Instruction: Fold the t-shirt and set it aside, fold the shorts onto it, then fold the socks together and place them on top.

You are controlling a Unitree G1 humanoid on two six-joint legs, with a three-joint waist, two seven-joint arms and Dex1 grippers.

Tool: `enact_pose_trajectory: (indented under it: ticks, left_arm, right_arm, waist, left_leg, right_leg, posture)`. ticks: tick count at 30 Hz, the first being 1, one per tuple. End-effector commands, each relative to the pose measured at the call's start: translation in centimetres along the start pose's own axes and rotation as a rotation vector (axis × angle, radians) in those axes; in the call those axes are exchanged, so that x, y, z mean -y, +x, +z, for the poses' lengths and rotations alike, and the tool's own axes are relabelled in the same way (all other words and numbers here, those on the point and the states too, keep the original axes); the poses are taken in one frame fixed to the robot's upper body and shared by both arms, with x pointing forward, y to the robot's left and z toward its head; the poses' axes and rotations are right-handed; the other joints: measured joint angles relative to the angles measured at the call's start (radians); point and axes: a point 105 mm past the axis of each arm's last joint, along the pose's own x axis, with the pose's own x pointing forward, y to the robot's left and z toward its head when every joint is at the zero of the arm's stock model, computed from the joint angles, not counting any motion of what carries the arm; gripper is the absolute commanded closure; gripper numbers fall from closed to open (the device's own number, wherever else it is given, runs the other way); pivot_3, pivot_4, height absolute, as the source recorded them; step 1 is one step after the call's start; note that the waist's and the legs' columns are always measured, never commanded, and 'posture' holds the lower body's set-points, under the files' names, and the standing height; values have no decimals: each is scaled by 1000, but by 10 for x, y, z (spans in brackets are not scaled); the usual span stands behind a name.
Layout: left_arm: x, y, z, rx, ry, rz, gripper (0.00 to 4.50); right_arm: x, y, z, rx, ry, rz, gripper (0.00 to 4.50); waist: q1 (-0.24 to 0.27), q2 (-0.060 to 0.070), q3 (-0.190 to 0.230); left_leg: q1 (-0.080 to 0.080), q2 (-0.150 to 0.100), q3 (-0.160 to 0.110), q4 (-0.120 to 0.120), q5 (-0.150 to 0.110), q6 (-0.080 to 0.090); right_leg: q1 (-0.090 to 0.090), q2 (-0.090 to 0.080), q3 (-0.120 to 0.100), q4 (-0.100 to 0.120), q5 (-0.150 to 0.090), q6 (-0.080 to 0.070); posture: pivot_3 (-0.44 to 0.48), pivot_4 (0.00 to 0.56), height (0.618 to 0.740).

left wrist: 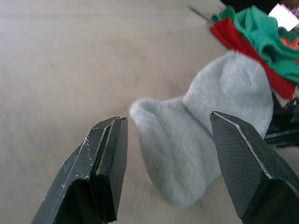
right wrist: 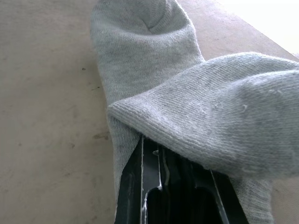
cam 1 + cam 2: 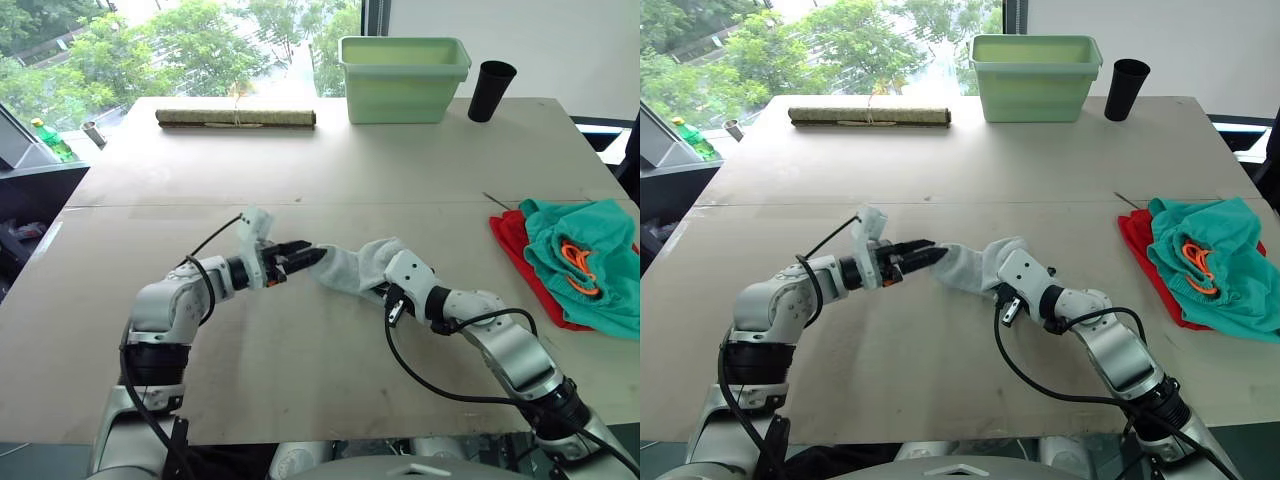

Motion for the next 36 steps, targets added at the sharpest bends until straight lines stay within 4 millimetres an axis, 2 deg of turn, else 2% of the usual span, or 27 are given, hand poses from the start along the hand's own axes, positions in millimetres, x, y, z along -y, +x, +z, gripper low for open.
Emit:
enact_pose_trajectory:
  ticks: [1,3,5,7,8,13,16,25,28,32,36]
  left_arm:
    - [-5,2,-3,-7,39,65,1606]
    - [-2,5,-4,-1,42,37,2159]
    - [2,8,-1,26,22,4,3184]
    - [10,10,10,89,-20,-58,4238]
    - [15,11,17,122,-55,-98,4428]
    - [46,17,41,179,-105,-290,4428]
    - [62,24,48,170,-107,-373,4428]
    - [91,56,34,87,-125,-489,4428]
    - [94,69,16,15,-97,-481,4428]
    - [85,83,-5,-49,-234,-442,3073]
    - [76,91,-21,-84,-273,-381,1262]
  right_arm:
    - [-3,1,-18,-69,27,13,4500]
    - [-4,1,-18,-69,27,15,4500]
    - [-4,1,-18,-71,27,17,4500]
    - [-4,1,-18,-72,26,16,4500]
    - [-4,1,-18,-72,26,15,4500]
    - [-4,-1,-18,-73,26,10,4500]
    - [-6,-1,-19,-73,26,10,4500]
    - [-7,-3,-19,-75,33,-12,4500]
    - [-7,-5,-19,-79,38,-28,4500]
    - [-7,-8,-20,-76,46,-46,4500]
    - [-11,-15,-13,-52,78,-30,4500]
  waist:
    - [0,0,0]
    - [1,0,0]
    - [1,0,0]
    - [1,0,0]
    - [1,0,0]
    - [0,0,0]
    - [1,0,0]
    - [1,0,0]
    - [3,0,0]
    - [3,0,0]
    - [5,0,0]
  left_leg:
    - [0,0,0,0,0,0]
    - [0,0,-1,0,0,0]
    - [0,0,-1,0,0,0]
    - [0,0,-1,0,0,0]
    - [0,0,-1,0,0,0]
    - [0,0,-1,0,0,0]
    - [0,0,-1,0,0,0]
    - [-1,-1,-1,0,0,0]
    - [0,-1,-1,0,0,0]
    - [-1,-2,-1,0,0,0]
    - [0,-2,-2,1,0,0]
  right_leg:
    - [0,0,0,0,0,0]
    - [0,0,-1,0,0,0]
    - [0,0,-1,0,0,0]
    - [0,0,-1,0,0,0]
    - [0,0,-1,0,0,0]
    - [0,1,-2,0,0,0]
    - [0,1,-2,0,0,0]
    - [0,1,-3,0,0,0]
    - [1,2,-3,0,0,0]
    - [1,3,-4,0,0,0]
    - [2,2,-4,0,0,1]
  posture:
    - [0,150,731]
    - [0,150,731]
    - [0,150,731]
    - [0,150,731]
    - [0,150,731]
    - [0,150,731]
    - [0,150,731]
    - [0,150,731]
    - [0,150,731]
    - [0,150,731]
    - [0,150,731]
